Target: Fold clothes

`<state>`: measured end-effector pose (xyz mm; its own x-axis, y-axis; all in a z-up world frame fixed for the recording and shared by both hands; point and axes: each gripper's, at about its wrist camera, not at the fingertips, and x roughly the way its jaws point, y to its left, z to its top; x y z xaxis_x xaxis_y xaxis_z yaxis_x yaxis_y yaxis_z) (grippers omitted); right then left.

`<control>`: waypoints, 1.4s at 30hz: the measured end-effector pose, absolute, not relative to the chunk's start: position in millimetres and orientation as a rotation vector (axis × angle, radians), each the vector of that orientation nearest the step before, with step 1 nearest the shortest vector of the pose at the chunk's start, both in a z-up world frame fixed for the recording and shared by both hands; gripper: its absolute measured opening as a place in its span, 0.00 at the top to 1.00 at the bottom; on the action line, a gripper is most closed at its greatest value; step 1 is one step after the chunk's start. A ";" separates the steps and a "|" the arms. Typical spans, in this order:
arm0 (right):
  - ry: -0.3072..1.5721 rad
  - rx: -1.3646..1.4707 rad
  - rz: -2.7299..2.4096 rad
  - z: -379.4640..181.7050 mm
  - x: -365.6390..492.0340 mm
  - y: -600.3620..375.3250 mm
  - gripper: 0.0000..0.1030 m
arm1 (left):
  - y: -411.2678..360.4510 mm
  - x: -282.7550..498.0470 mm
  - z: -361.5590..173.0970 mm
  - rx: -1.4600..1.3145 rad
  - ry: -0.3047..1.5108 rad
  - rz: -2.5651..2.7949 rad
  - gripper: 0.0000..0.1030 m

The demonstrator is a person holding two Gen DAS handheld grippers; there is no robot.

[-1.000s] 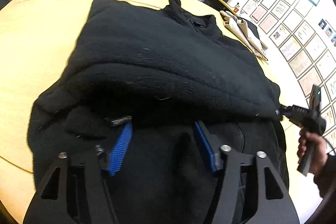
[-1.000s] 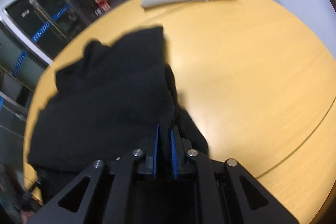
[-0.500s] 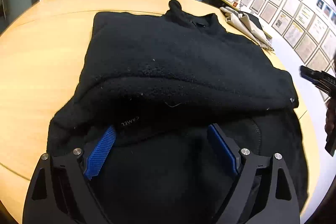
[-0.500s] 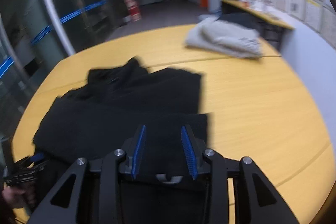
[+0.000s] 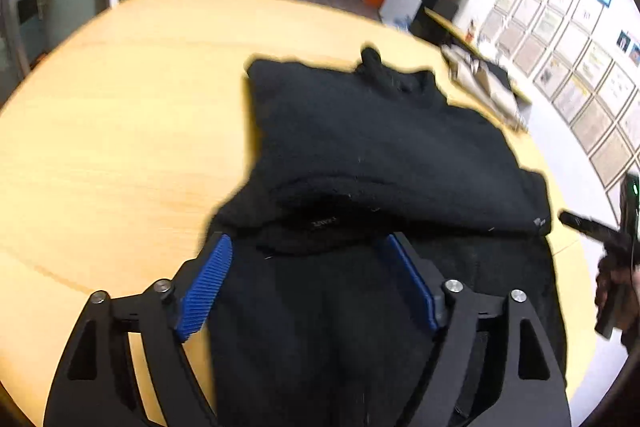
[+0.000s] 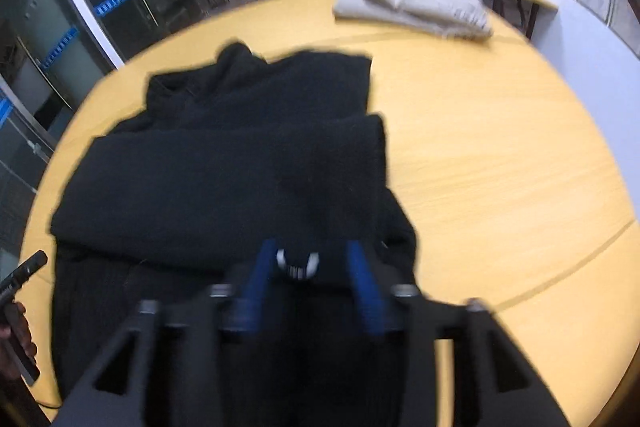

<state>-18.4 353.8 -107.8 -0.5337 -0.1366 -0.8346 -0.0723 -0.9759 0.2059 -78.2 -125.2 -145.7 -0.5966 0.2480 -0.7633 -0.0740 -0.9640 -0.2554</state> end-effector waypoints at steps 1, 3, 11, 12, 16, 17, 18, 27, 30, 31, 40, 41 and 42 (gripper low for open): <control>-0.336 1.476 -2.704 -97.4 -4.2 356.3 0.48 | -131.8 -68.5 -135.0 -1.297 -0.288 2.660 0.18; -0.312 1.464 -2.708 -77.2 28.9 365.5 0.48 | -148.2 -46.3 -113.8 -1.282 -0.269 2.702 0.15; -0.226 1.482 -2.867 11.9 174.1 462.8 0.43 | -235.2 58.8 -35.7 -1.332 -0.164 2.872 0.11; -0.197 1.497 -2.882 19.2 187.6 476.0 0.43 | -244.0 75.0 -23.7 -1.325 -0.154 2.914 0.11; -0.136 1.473 -2.895 42.3 204.2 506.9 0.43 | -265.3 134.1 10.6 -1.318 -0.146 3.053 0.09; -0.114 1.452 -2.895 47.9 210.0 513.3 0.43 | -269.7 148.8 17.4 -1.315 -0.148 3.078 0.09; -0.091 1.428 -2.892 53.7 218.6 520.1 0.43 | -268.1 160.3 21.2 -1.315 -0.128 3.094 0.08; -0.265 1.434 -2.677 9.2 255.0 522.3 0.36 | -180.9 160.8 -65.9 -1.450 -0.133 2.754 0.01; -0.284 1.494 -2.588 -33.6 249.9 490.4 0.36 | -168.7 152.3 -86.3 -1.492 -0.170 2.699 0.02; -0.288 1.512 -2.568 -47.3 247.8 480.0 0.36 | -164.6 149.4 -93.1 -1.506 -0.182 2.680 0.02; -0.196 1.547 -2.410 -95.5 228.4 385.4 0.36 | -128.6 124.2 -154.2 -1.620 -0.287 2.510 0.02; -0.150 1.535 -2.404 -95.6 225.7 372.2 0.36 | -133.8 126.9 -156.6 -1.634 -0.299 2.502 0.02; -0.115 1.529 -2.403 -96.3 223.4 362.4 0.36 | -135.7 123.1 -163.2 -1.654 -0.318 2.489 0.02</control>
<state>223.4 362.4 -96.3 -0.3944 -0.2846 -0.8737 0.2001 -0.9546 0.2207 123.1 -135.7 -163.2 -0.3876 0.2282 -0.8931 0.0035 -0.9685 -0.2489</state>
